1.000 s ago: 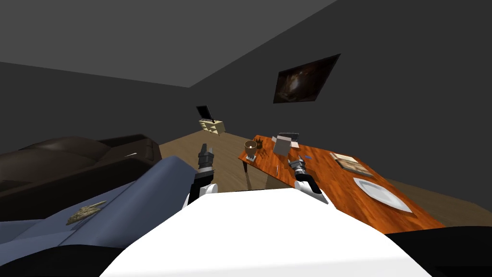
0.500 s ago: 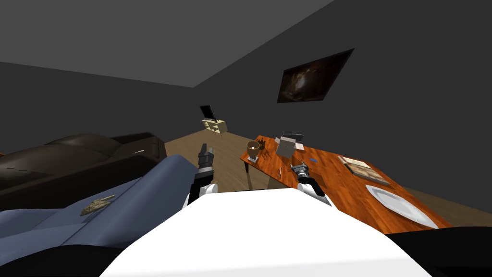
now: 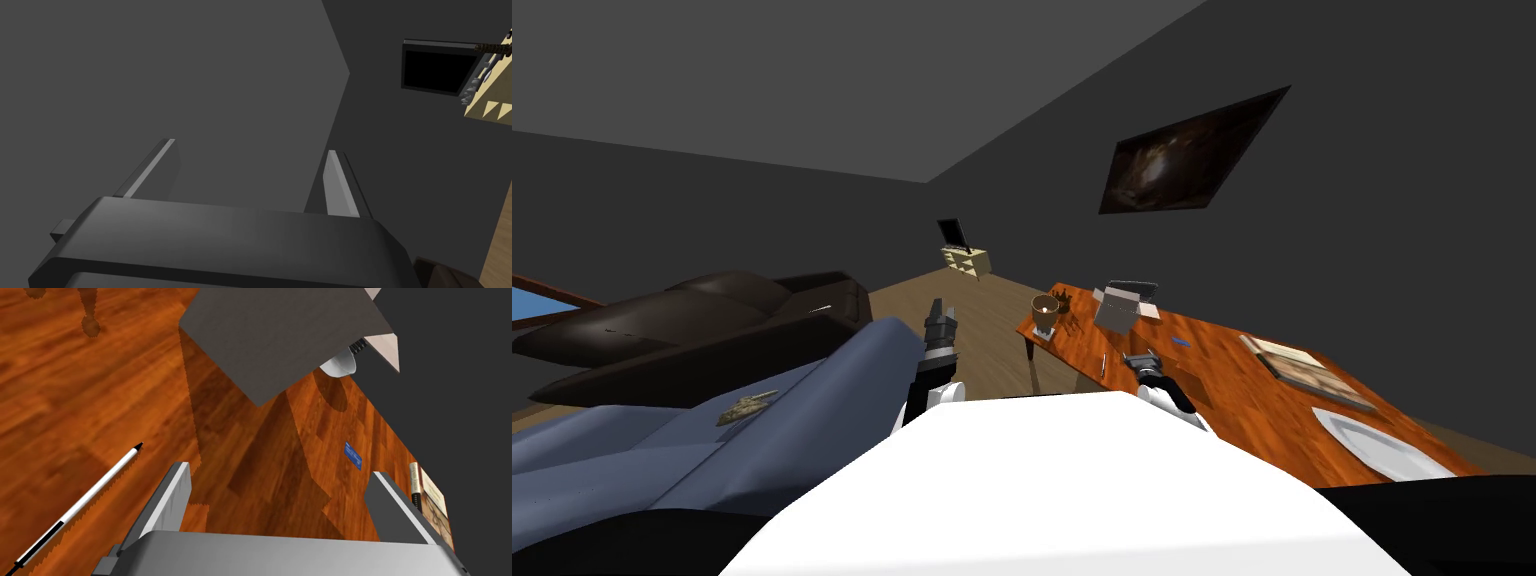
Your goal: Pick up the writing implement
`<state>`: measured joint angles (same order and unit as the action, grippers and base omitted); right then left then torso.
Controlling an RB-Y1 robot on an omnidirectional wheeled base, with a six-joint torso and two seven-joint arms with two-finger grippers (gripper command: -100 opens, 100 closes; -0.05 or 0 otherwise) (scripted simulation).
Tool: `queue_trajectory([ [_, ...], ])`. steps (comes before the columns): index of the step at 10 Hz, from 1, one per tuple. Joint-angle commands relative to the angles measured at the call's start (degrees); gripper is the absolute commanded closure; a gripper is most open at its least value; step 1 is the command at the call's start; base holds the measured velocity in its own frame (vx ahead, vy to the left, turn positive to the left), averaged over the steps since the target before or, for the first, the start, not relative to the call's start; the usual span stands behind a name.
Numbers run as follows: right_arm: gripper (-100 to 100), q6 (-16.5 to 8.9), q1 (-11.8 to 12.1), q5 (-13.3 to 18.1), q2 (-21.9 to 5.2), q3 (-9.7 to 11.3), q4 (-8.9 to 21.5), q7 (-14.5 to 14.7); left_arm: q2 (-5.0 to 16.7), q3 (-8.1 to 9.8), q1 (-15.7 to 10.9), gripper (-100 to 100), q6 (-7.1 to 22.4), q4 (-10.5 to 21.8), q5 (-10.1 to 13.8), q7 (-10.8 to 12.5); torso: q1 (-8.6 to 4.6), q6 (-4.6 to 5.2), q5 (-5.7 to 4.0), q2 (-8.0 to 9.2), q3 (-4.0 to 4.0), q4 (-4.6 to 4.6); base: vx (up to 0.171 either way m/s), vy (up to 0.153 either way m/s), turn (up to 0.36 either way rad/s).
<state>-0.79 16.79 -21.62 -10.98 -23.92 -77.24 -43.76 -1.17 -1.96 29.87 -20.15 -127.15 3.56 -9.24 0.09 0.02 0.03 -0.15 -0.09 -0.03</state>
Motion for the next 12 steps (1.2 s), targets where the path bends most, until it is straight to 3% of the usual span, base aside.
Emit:
queue_trajectory([
  [1, -100, -1.20, -0.22, -0.49, 0.10, -0.83, 2.33, -1.14, 0.00, 0.00, 0.00, 0, 0.00, 0.00, 0.00, 0.00, 0.00, 0.00, 0.00, 0.00, 0.00, 0.00, 0.039, 0.008, 0.071],
  [4, -100, -5.34, -1.58, -2.56, -0.28, -3.98, 6.98, -5.03, 0.00, 0.00, 0.00, 0, 0.00, 0.00, 0.00, 0.00, -0.01, 0.03, 0.00, 0.02, 0.01, 0.00, 0.044, 0.014, 0.110],
  [5, -100, -5.34, -1.58, -2.56, -0.28, -3.98, 8.70, -5.03, 0.00, 0.00, 0.00, 0, 0.00, 0.00, 0.00, 0.00, 0.01, 0.00, 0.00, 0.02, 0.01, 0.00, 0.038, 0.011, 0.059],
  [6, -100, -7.33, -2.26, -3.57, -0.51, -5.51, 11.22, -6.92, 0.00, 0.00, 0.00, 0, 0.00, 0.00, 0.00, 0.00, 0.00, 0.03, 0.00, 0.04, 0.02, 0.00, 0.041, 0.013, 0.118],
  [7, -100, -7.37, -2.26, -3.57, -0.51, -5.51, 11.83, -6.92, 0.00, 0.00, 0.00, 0, 0.00, 0.00, 0.00, 0.00, 0.00, 0.00, 0.00, 0.02, 0.01, 0.00, 0.038, 0.006, 0.062],
  [8, -100, -9.35, -2.92, -4.55, -0.78, -7.01, 14.74, -8.76, 0.00, 0.01, 0.00, 0, 0.00, 0.00, 0.00, 0.00, -0.01, 0.03, 0.00, 0.04, 0.02, 0.00, 0.044, 0.010, 0.123],
  [10, -100, -9.35, -2.92, -4.55, -0.78, -7.01, 14.92, -8.76, 0.00, 0.01, 0.00, 0, 0.00, 0.00, 0.00, 0.00, -0.01, 0.03, 0.00, 0.04, 0.02, 0.00, 0.027, 0.007, 0.023],
  [11, -100, -11.28, -3.57, -5.51, -1.07, -8.46, 17.39, -10.55, 0.00, 0.01, 0.00, 0, 0.00, 0.00, 0.00, 0.00, -0.01, 0.03, 0.00, 0.11, 0.05, 0.02, 0.031, 0.012, 0.105],
  [12, -100, -11.28, -3.57, -5.51, -1.07, -8.46, 17.93, -10.55, 0.00, 0.00, 0.00, 0, 0.00, 0.00, 0.00, 0.00, 0.00, 0.01, 0.00, 0.08, 0.05, 0.02, 0.032, 0.008, 0.059],
])
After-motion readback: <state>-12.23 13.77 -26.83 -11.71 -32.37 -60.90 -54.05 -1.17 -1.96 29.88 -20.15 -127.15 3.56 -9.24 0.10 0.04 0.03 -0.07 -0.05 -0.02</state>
